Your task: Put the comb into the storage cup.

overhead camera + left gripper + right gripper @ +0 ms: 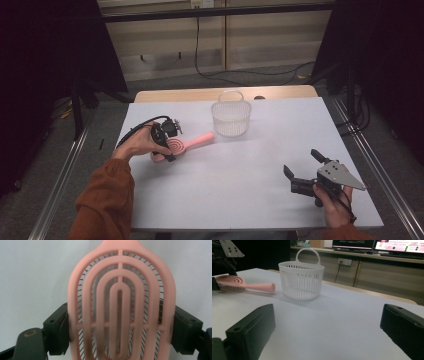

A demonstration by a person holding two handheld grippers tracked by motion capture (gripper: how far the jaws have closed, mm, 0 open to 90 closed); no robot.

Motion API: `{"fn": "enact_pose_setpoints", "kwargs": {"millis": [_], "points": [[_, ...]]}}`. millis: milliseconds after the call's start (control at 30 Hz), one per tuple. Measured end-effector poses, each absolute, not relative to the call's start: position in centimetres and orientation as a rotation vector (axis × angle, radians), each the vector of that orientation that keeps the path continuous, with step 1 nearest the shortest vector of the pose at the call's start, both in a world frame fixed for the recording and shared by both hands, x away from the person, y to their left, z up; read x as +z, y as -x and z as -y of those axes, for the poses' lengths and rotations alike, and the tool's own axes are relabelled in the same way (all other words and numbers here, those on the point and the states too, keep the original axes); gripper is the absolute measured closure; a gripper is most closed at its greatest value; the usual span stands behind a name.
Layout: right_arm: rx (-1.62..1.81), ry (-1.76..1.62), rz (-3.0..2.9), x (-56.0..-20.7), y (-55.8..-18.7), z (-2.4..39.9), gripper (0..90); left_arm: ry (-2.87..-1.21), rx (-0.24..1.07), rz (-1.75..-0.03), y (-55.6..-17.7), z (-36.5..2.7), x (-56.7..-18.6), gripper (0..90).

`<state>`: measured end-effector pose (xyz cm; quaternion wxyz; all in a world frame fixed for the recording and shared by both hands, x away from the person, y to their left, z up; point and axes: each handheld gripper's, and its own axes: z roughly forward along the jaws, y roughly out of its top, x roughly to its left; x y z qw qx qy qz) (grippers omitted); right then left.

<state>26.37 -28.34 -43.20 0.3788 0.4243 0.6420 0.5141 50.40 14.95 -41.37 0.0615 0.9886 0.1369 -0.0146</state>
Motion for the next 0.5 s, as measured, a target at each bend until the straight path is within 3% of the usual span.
{"fn": "enact_pose_setpoints", "kwargs": {"millis": [500], "points": [[1.313, -1.083, -1.638, -43.20, -26.34, 28.39, 0.0, -2.904, 0.006, -0.443, -49.89, -15.19, -40.64, 19.6]]}}
